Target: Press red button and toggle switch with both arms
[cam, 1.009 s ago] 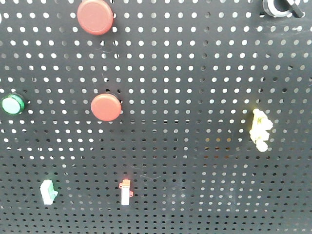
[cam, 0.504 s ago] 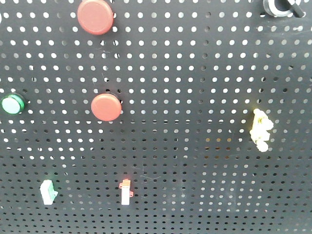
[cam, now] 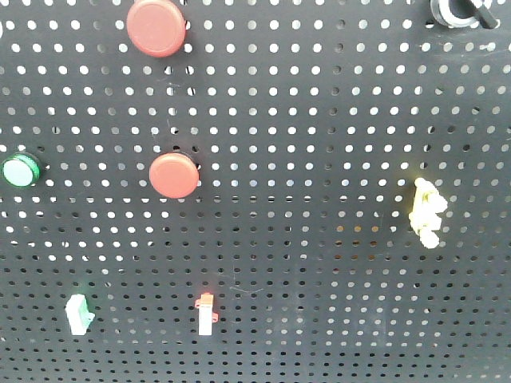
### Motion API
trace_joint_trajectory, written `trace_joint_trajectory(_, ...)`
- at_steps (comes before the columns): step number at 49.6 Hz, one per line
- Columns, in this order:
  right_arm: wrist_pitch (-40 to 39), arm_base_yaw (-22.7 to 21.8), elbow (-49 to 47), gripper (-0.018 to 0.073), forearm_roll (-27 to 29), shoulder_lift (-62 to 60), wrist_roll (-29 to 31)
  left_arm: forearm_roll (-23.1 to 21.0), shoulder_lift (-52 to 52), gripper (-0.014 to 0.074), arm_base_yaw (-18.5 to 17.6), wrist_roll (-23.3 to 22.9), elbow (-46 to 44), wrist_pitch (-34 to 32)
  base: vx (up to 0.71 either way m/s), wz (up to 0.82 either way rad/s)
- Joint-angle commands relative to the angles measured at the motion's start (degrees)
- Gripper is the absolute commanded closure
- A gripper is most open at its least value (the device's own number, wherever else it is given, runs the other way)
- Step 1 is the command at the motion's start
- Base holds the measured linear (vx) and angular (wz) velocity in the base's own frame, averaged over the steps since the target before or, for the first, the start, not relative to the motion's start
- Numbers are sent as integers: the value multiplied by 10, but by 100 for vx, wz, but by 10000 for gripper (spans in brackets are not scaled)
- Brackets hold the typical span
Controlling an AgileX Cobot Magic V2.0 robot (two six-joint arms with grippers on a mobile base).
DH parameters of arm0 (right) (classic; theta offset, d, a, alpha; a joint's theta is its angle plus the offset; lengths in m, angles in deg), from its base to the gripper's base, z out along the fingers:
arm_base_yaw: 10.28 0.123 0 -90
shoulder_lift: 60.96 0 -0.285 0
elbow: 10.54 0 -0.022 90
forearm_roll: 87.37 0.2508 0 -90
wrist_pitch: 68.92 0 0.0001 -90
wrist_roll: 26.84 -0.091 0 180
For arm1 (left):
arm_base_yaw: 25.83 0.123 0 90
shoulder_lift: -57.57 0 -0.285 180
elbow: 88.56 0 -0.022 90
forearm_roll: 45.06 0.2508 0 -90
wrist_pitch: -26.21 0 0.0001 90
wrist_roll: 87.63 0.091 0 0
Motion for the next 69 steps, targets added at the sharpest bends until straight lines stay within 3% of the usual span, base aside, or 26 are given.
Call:
trace_joint_trajectory(1, -43, -4, -14, 562, 4, -2, -1, 1, 9, 594, -1, -6, 19, -47, 0, 0)
trace_joint_trajectory(17, -41, -4, -14, 562, 2, -2, -1, 1, 9, 594, -1, -6, 19, -47, 0, 0)
trace_joint_trajectory(23, -32, -8, -14, 562, -56, -2, -25, 1, 9, 594, -1, -6, 19, -47, 0, 0)
trace_joint_trajectory(24, -29, -11, -14, 562, -67, -2, -44, 1, 9, 594, -1, -6, 19, -47, 0, 0)
trace_joint_trajectory(25, -55, -76, 10, 562, -222, -2, -232, 1, 9, 594, -1, -6, 19, -47, 0, 0)
trace_joint_trajectory(29, -84, -114, 45, 562, -276, -2, -308, 1, 9, 594, -1, -6, 19, -47, 0, 0)
trace_joint_trajectory(34, -123, -143, 109, 562, -300, -6, -364, 1, 9, 594, -1, -6, 19, -47, 0, 0)
trace_joint_trajectory(45, -231, -145, 214, 562, -324, -6, -365, 1, 9, 594, -1, -6, 19, -47, 0, 0)
trace_joint_trajectory(69, -211, -145, 212, 562, -322, -6, -365, 1, 9, 594, -1, -6, 19, -47, 0, 0)
